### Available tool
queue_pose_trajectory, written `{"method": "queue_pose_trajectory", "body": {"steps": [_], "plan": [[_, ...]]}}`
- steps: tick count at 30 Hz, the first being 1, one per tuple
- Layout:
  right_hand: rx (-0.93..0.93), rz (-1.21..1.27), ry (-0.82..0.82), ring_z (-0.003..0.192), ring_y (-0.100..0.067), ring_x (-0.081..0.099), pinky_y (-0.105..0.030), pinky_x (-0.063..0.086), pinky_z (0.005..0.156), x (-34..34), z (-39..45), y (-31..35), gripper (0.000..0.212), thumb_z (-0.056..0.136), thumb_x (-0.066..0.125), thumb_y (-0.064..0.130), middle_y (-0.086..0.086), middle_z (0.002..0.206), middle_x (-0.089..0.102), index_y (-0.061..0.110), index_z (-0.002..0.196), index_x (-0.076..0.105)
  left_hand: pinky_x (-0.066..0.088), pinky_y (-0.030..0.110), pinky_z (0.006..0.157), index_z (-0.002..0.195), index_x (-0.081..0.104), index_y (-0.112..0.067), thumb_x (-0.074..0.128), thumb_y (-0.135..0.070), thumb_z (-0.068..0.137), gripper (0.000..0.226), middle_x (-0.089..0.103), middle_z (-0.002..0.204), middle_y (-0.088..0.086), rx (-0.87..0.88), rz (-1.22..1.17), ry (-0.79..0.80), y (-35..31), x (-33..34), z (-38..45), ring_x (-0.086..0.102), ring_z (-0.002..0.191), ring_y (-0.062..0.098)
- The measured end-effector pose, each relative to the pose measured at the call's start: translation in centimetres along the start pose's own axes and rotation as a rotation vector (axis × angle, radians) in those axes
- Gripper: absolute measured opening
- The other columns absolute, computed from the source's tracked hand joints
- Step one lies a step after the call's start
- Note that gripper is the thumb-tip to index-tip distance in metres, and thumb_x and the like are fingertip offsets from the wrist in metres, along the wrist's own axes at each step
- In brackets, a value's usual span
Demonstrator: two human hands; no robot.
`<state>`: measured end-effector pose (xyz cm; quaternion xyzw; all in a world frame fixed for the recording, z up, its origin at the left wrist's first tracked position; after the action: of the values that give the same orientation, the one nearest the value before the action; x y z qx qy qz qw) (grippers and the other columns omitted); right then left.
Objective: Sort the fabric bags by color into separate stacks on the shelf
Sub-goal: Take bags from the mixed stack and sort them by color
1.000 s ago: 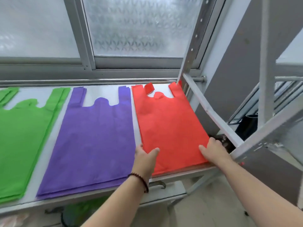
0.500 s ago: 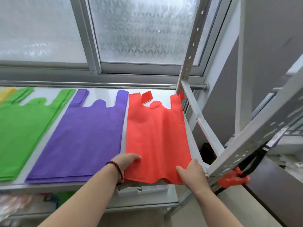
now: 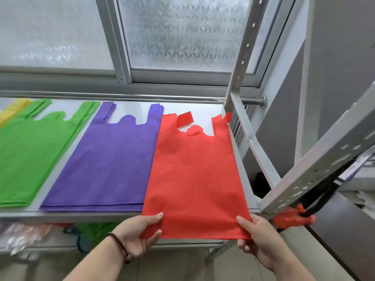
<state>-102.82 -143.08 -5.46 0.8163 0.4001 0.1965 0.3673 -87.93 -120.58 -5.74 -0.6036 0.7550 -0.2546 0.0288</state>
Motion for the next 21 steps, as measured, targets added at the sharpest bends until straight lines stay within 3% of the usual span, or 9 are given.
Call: {"method": "queue_pose_trajectory", "body": {"steps": [3, 6, 7, 9, 15, 18, 21], "plan": [[-0.003, 0.073, -0.005, 0.029, -0.011, 0.043, -0.014, 0.030, 0.031, -0.1, 0.1, -0.2, 0.009, 0.094, 0.053, 0.015, -0.001, 0.046, 0.051, 0.006, 0.092, 0.055, 0.052, 0.025, 0.035, 0.095, 0.061, -0.001, 0.067, -0.017, 0.083, 0.021, 0.069, 0.068, 0.013, 0.045, 0.031, -0.018, 0.4, 0.2, 0.3, 0.068, 0.052, 0.024], [0.023, 0.096, 0.044, 0.032, -0.015, 0.048, -0.017, 0.035, 0.031, 0.2, 0.0, -0.6, 0.007, 0.094, 0.054, 0.014, -0.006, 0.056, 0.058, 0.008, 0.096, 0.055, 0.056, 0.034, 0.048, 0.121, 0.056, -0.010, 0.076, -0.033, 0.071, 0.058, 0.060, 0.120, 0.011, 0.020, 0.085, -0.030, 0.9, 0.0, 0.8, 0.062, 0.105, 0.032], [0.019, 0.092, 0.050, 0.032, -0.015, 0.049, -0.018, 0.036, 0.030, 0.2, 0.1, -0.6, 0.006, 0.094, 0.053, 0.011, -0.007, 0.057, 0.059, 0.007, 0.097, 0.054, 0.056, 0.035, 0.049, 0.124, 0.055, -0.011, 0.079, -0.031, 0.065, 0.066, 0.054, 0.128, 0.011, 0.001, 0.052, -0.021, 1.0, -0.1, 1.0, 0.057, 0.112, 0.033], [-0.006, 0.092, 0.034, 0.031, -0.012, 0.047, -0.018, 0.034, 0.030, 0.1, 0.1, -0.6, 0.002, 0.094, 0.052, 0.006, -0.004, 0.052, 0.057, 0.004, 0.094, 0.053, 0.055, 0.034, 0.044, 0.120, 0.056, -0.006, 0.076, -0.025, 0.061, 0.065, 0.059, 0.118, 0.014, -0.049, -0.034, 0.031, 1.1, -0.1, 1.3, 0.060, 0.100, 0.035], [0.003, 0.097, 0.022, 0.026, -0.011, 0.039, -0.014, 0.027, 0.029, -0.9, 0.2, -0.8, 0.013, 0.094, 0.052, 0.009, -0.006, 0.050, 0.049, 0.005, 0.081, 0.048, 0.052, 0.029, 0.035, 0.103, 0.061, -0.001, 0.064, -0.014, 0.082, 0.025, 0.068, 0.078, 0.015, -0.054, -0.056, 0.079, 1.3, 0.3, 1.4, 0.069, 0.053, 0.025], [0.045, 0.080, 0.061, 0.030, -0.015, 0.045, -0.015, 0.032, 0.032, -1.0, -0.1, -0.8, 0.014, 0.095, 0.051, 0.016, -0.014, 0.055, 0.056, 0.003, 0.089, 0.051, 0.052, 0.028, 0.034, 0.095, 0.061, 0.000, 0.064, -0.010, 0.084, 0.015, 0.067, 0.076, 0.014, -0.008, -0.009, 0.039, 1.3, 0.8, 1.2, 0.067, 0.048, 0.022], [0.058, 0.095, 0.067, 0.038, -0.019, 0.054, -0.020, 0.041, 0.035, -1.0, -0.4, -0.7, 0.017, 0.095, 0.052, 0.021, -0.009, 0.058, 0.060, 0.005, 0.099, 0.054, 0.054, 0.030, 0.037, 0.100, 0.060, 0.000, 0.067, -0.014, 0.082, 0.024, 0.068, 0.083, 0.017, -0.005, 0.019, 0.046, 1.2, 1.0, 0.9, 0.068, 0.052, 0.026]]}}
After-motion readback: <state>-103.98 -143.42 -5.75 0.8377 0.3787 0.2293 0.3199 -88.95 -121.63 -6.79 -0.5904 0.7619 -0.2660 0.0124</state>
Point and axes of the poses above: each hand's wrist, its own z-axis towards the middle knuckle, its own x-axis out of the palm, y = z × x, the point moved 2 cm from there along z, towards the middle knuckle
